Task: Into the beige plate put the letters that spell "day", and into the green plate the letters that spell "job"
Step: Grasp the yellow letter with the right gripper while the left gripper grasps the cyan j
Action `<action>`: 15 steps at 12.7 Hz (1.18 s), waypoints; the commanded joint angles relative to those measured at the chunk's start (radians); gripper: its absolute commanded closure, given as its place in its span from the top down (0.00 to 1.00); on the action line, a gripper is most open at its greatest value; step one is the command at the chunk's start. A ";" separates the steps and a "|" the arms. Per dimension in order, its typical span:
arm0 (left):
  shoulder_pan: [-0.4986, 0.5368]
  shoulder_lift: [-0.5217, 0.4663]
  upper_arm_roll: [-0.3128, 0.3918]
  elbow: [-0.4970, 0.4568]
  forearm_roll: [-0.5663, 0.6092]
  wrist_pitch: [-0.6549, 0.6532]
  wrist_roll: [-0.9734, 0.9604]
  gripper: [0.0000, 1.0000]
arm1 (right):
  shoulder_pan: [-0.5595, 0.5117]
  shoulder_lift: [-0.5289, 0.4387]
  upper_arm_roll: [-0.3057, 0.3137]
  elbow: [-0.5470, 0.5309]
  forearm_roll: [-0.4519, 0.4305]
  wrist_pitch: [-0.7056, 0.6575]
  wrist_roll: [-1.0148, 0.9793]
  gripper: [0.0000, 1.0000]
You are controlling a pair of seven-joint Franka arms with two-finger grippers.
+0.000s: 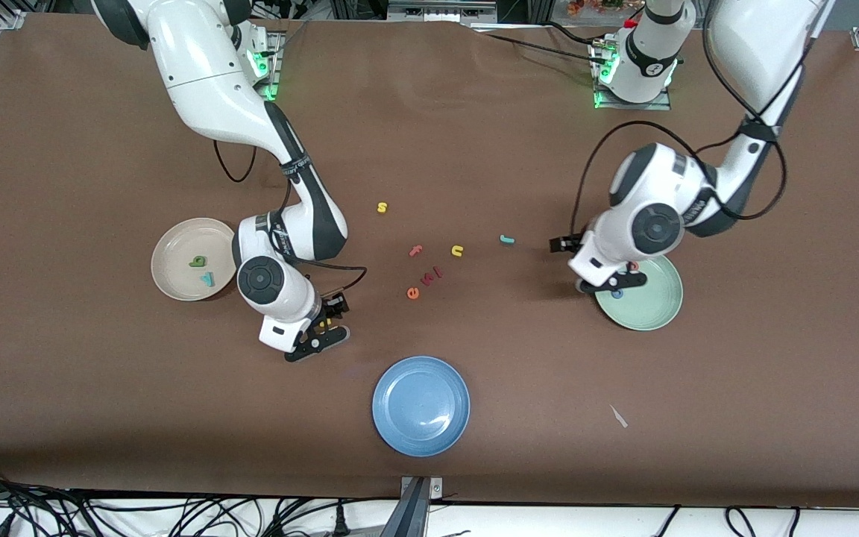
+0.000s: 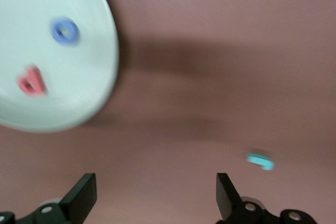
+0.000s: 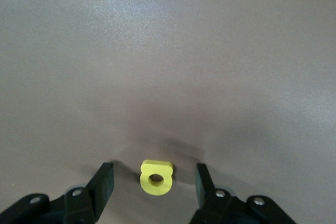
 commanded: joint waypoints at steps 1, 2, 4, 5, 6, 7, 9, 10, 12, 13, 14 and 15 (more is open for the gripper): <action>-0.084 0.015 -0.009 -0.006 -0.022 0.039 -0.266 1.00 | -0.012 0.020 0.008 0.035 0.020 -0.015 -0.028 0.47; -0.110 0.033 -0.009 -0.008 -0.029 0.075 -0.373 1.00 | -0.012 0.020 0.008 0.035 0.019 -0.013 -0.030 0.40; -0.127 0.070 -0.009 -0.012 -0.142 0.195 -0.504 1.00 | -0.012 0.022 0.008 0.034 0.019 -0.013 -0.036 0.29; -0.141 0.079 -0.009 -0.020 -0.176 0.250 -0.556 1.00 | -0.014 0.022 0.008 0.034 0.020 -0.013 -0.037 0.20; -0.143 0.089 -0.009 -0.022 -0.186 0.289 -0.640 1.00 | -0.014 0.022 0.008 0.035 0.019 -0.015 -0.037 0.11; -0.155 0.092 -0.007 -0.034 -0.184 0.319 -0.717 1.00 | -0.015 0.017 0.008 0.037 0.022 -0.030 -0.037 0.05; -0.178 0.092 -0.004 -0.072 -0.174 0.367 -0.794 1.00 | -0.033 -0.003 0.001 0.087 0.014 -0.192 -0.048 0.03; -0.178 0.093 -0.004 -0.092 -0.172 0.395 -0.802 1.00 | -0.049 -0.026 -0.010 0.100 0.008 -0.270 -0.059 0.02; -0.176 0.092 -0.002 -0.126 -0.174 0.432 -0.823 0.92 | -0.064 -0.094 -0.085 0.045 0.013 -0.401 -0.126 0.02; -0.176 0.093 -0.001 -0.135 -0.174 0.439 -0.854 0.88 | -0.064 -0.115 -0.131 0.010 0.010 -0.433 -0.137 0.02; -0.169 0.095 0.004 -0.147 -0.174 0.459 -0.859 0.80 | -0.064 -0.150 -0.159 -0.039 0.008 -0.441 -0.143 0.02; -0.163 0.096 0.004 -0.155 -0.174 0.482 -0.862 0.73 | -0.064 -0.176 -0.192 -0.091 0.008 -0.443 -0.146 0.02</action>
